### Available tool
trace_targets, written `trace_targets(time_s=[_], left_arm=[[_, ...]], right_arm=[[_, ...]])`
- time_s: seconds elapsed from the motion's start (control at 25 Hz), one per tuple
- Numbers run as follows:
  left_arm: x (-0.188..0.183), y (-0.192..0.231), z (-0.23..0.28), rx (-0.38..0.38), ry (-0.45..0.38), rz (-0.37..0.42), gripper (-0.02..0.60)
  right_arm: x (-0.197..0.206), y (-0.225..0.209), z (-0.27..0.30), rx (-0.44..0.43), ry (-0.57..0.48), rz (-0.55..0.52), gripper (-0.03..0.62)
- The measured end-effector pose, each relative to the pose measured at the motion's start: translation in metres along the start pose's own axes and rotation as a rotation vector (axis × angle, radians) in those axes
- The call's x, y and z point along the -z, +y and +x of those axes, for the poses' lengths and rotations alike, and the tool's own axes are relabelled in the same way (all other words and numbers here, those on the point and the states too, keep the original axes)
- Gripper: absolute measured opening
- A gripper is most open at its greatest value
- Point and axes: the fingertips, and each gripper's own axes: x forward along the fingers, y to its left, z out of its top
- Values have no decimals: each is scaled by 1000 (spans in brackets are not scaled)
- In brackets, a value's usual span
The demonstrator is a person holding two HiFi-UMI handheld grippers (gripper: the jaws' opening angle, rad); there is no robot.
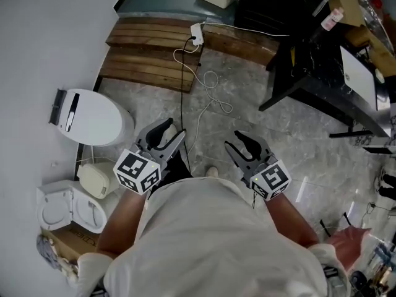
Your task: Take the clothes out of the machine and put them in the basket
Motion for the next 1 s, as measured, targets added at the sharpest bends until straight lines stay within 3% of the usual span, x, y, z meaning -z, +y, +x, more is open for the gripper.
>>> trace_targets(time_s=[0.16, 0.4, 0.6, 0.84, 1.0], left_arm=[[-14, 51, 17, 51, -5, -9, 178], [-47, 165, 24, 94, -14, -10, 187], [-58, 250, 21, 127, 34, 1, 190], [-76, 319, 20, 159, 36, 21, 192], [-84, 348, 36, 154, 30, -5, 192]], right_arm=[[-5, -17, 50, 30, 45, -10, 140], [-40, -36, 165, 64, 81, -24, 140], [-73, -41, 256, 83, 117, -21, 140], [-98, -52, 325, 131, 123, -15, 140], [-103, -70, 347, 149, 133, -7, 139]])
